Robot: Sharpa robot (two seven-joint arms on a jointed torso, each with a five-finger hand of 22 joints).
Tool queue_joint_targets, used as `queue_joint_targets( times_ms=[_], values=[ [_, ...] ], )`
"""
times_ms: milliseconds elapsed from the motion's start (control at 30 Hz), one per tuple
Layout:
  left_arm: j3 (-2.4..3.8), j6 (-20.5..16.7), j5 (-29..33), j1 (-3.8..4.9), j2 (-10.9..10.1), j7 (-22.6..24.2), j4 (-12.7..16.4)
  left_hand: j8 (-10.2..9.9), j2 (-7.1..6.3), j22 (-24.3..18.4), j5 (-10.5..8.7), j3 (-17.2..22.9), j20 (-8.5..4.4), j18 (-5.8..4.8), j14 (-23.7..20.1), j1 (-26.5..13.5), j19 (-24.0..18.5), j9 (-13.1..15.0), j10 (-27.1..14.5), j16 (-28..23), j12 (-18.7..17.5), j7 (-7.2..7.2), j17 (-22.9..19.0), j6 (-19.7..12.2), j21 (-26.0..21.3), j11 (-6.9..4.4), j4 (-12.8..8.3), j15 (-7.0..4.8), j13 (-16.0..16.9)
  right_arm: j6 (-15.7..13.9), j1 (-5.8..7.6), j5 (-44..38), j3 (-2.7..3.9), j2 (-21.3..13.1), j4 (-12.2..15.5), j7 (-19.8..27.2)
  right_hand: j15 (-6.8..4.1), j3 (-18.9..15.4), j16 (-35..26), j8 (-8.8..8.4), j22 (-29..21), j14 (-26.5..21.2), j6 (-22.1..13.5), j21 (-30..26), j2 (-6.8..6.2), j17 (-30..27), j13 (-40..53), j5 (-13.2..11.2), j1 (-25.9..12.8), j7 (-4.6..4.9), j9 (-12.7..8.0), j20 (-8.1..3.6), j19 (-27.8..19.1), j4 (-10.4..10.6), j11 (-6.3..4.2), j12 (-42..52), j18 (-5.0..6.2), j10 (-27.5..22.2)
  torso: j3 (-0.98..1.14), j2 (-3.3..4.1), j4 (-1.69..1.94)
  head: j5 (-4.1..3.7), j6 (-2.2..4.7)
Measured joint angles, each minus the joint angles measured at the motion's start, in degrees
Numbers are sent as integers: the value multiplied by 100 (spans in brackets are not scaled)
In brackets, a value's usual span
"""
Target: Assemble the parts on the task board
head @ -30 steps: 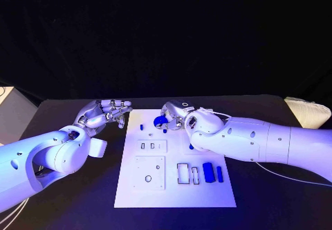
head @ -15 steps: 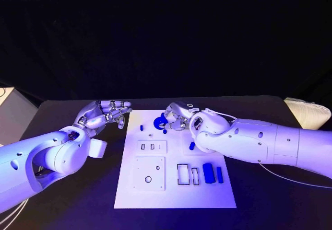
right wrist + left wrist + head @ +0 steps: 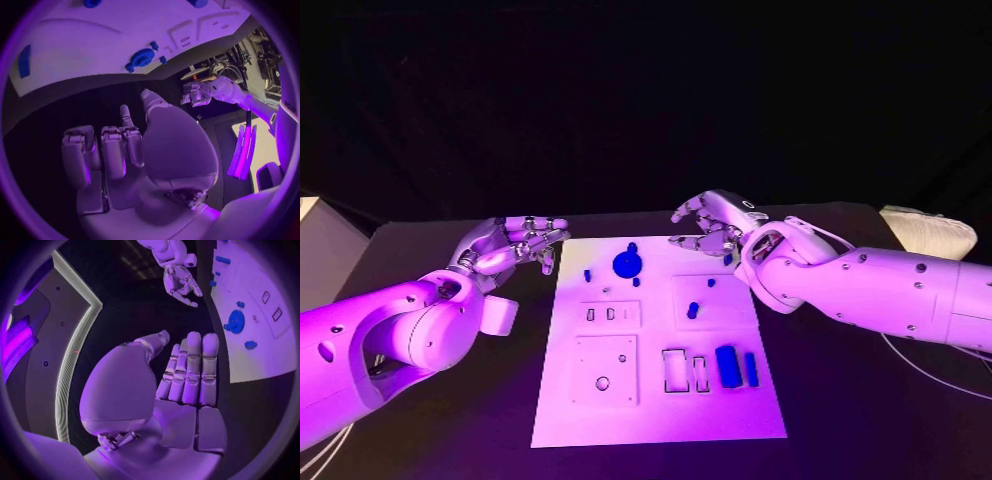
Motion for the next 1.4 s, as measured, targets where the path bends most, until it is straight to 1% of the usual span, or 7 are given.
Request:
queue_joint_targets(
  times_ms=[100, 267, 433, 533, 800, 1000, 1400],
  values=[
    [0, 5, 8, 0, 11, 9, -2, 0, 0, -271, 0, 33, 8, -1, -158, 0, -260, 17, -12, -75, 0, 20, -50, -20, -181, 12, -33, 7, 0, 131, 15, 416, 0, -247, -78, 349, 0, 46, 0, -43, 0, 0, -24, 0, -91, 0, 0, -201, 178, 24, -20, 0, 0, -47, 0, 0, 0, 0, 13, -3, -33, -13, 21],
    [0, 34, 28, 0, 35, 27, -4, 0, 0, -322, 0, 39, 13, 0, -184, 0, -309, 18, -32, -133, 0, 21, -92, -21, -202, 32, -39, 18, 0, 476, 28, 985, -2, -639, -260, 910, 0, 30, 0, -65, -1, 0, -33, 0, -222, 0, 0, -222, 429, 33, -38, 0, 0, -145, 0, -29, 0, 0, 31, -3, -65, -29, 46],
    [1, 62, 34, 0, 50, 39, -22, 0, 0, -322, 0, 39, 13, 0, -203, 0, -309, 23, -32, -133, 0, 21, -92, -21, -202, 32, -39, 0, 0, 747, 30, 1230, -5, -876, -444, 1235, 0, -2, 0, -66, -1, 0, -52, 0, -247, 0, -1, -256, 515, 51, -47, 0, 0, -177, 0, -29, 0, 0, 36, -3, -68, -55, 60],
    [1, 72, 34, 0, 53, 44, -42, 0, 0, -322, 0, 54, 13, -1, -224, 0, -309, 23, -53, -133, 0, 21, -97, -21, -224, 11, -54, 18, 0, 860, 9, 1291, -6, -953, -561, 1354, 0, -11, 0, -65, -1, 0, -52, 0, -278, 0, -1, -256, 545, 51, -51, 0, 0, -185, 0, -29, 0, 0, 35, -3, -58, -73, 62],
    [0, 80, 33, -2, 61, 53, -108, 0, 0, -322, 0, 54, 13, -1, -224, 0, -309, 23, -53, -133, 0, 21, -97, -21, -224, 11, -54, 19, 0, 1046, -213, 1328, -18, -911, -810, 1508, 0, -33, 0, -88, -2, 0, -52, 0, -278, -1, -1, -256, 545, 51, -57, 0, 0, -205, 0, -53, 0, 0, 35, 2, -52, -63, 31],
    [0, 85, 30, -2, 64, 57, -133, 0, 0, -328, 0, 54, 28, 0, -223, 0, -324, 23, -53, -133, 0, 21, -97, -21, -224, 11, -54, 19, 0, 1155, -357, 1367, -24, -805, -933, 1565, 0, -33, 0, -87, -2, 0, -71, 0, -301, -1, -1, -256, 568, 70, -63, 0, 0, -205, 20, -53, 0, -20, 16, -5, -43, -97, -8],
    [0, 94, 25, -3, 59, 59, -132, 0, 0, -327, 0, 54, 28, 0, -223, 0, -323, 22, -53, -133, 0, 21, -102, -21, -223, 11, -54, 19, 0, 1219, -469, 1485, -27, -632, -1092, 1569, 21, -75, 0, -87, -3, -21, -71, 0, -248, -1, 3, -213, 621, 70, -63, 0, 0, -164, 20, -53, 0, -20, 6, -7, -42, -114, -55]
  ],
)
